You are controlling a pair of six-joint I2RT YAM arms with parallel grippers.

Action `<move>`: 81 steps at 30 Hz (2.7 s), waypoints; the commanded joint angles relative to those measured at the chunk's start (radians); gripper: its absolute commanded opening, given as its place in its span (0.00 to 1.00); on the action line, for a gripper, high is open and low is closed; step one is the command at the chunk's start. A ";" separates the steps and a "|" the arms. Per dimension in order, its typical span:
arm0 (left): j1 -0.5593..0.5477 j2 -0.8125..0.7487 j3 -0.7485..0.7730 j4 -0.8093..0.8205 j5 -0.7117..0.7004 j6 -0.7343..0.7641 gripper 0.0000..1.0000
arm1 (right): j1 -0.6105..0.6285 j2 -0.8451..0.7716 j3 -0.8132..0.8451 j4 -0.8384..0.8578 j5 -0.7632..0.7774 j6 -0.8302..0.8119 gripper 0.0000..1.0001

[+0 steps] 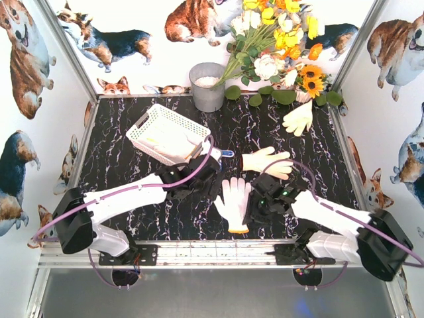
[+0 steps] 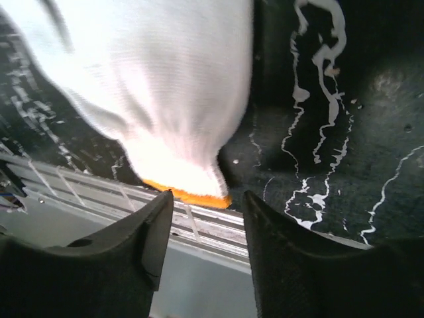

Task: Put the gloves into the storage basket
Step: Adjust the glove at the center of the board, then pick up the glove from the center of the board.

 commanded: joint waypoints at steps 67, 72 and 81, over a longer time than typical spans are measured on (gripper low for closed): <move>0.280 0.080 -0.136 0.418 -0.034 -0.096 0.00 | -0.136 -0.135 0.212 0.051 -0.007 -0.105 0.62; 0.279 -0.138 -0.154 0.313 -0.077 -0.007 0.00 | -0.182 -0.113 0.240 0.179 -0.196 -0.119 0.63; 0.289 -0.303 0.075 0.036 0.163 0.232 0.00 | -0.180 -0.107 0.389 0.211 -0.338 -0.296 0.72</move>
